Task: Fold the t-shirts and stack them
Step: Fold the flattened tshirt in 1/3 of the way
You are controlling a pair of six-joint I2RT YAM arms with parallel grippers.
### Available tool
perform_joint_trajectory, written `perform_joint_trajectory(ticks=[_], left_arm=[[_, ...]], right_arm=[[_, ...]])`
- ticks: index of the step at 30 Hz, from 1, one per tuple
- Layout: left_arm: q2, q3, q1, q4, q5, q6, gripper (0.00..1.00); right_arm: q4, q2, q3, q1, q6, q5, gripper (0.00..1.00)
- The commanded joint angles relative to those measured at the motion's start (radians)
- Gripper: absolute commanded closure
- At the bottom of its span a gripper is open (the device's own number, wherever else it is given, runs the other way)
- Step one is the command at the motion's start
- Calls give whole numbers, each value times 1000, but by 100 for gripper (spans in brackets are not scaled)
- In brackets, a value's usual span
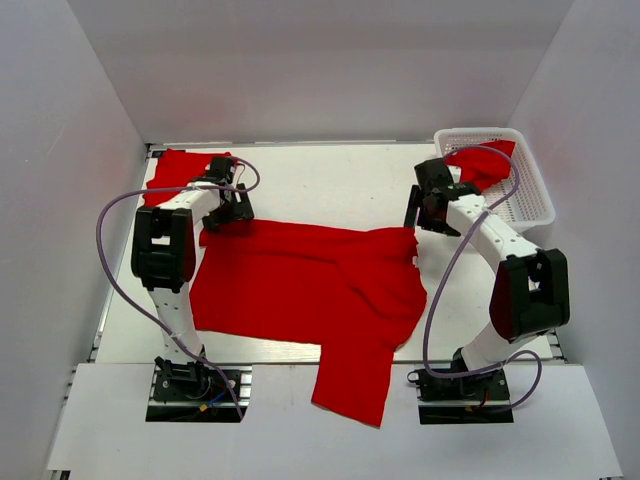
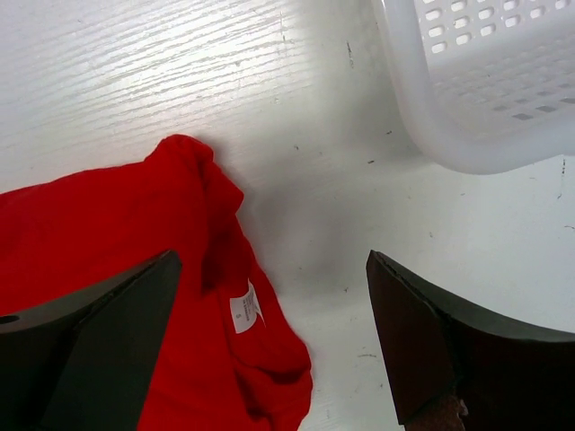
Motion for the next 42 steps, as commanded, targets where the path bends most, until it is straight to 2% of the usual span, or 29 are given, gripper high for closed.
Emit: perform_joint_trajectory(ticks=[1, 4, 6, 9, 10, 12, 13, 16, 22, 26, 33, 38, 42], left_arm=[[-7, -36, 20, -76, 27, -1, 0], [-7, -36, 20, -76, 36, -1, 0], [-7, -36, 20, -67, 36, 8, 0], [-7, -36, 20, -67, 45, 8, 0], [-7, -36, 20, -57, 45, 8, 0], [-7, -36, 20, -57, 54, 8, 0], [-16, -36, 20, -57, 54, 8, 0], [-16, -45, 20, -57, 54, 8, 0], [-25, -56, 20, -48, 54, 8, 0], [-25, -67, 20, -39, 45, 8, 0], [-25, -76, 20, -39, 54, 8, 0], [-16, -76, 0, -19, 63, 8, 0], [16, -54, 0, 13, 148, 8, 0]], right_arm=[[4, -42, 1, -6, -6, -6, 10], [-19, -50, -19, -9, 4, 22, 10], [-1, -68, -31, -9, -12, -12, 10], [97, -71, -32, -2, -71, -145, 10], [120, -68, -27, -3, -81, -255, 10], [160, -49, -19, 7, -145, -339, 10], [206, -42, -19, 15, -153, -462, 10], [246, 16, -1, 40, -185, -550, 10], [268, 123, 18, 64, -179, -571, 10], [260, 166, 11, 52, -150, -477, 10], [275, 252, -9, 4, -136, -434, 10], [255, 353, 59, -49, -125, -431, 10], [231, 456, 132, -86, -119, -466, 10]])
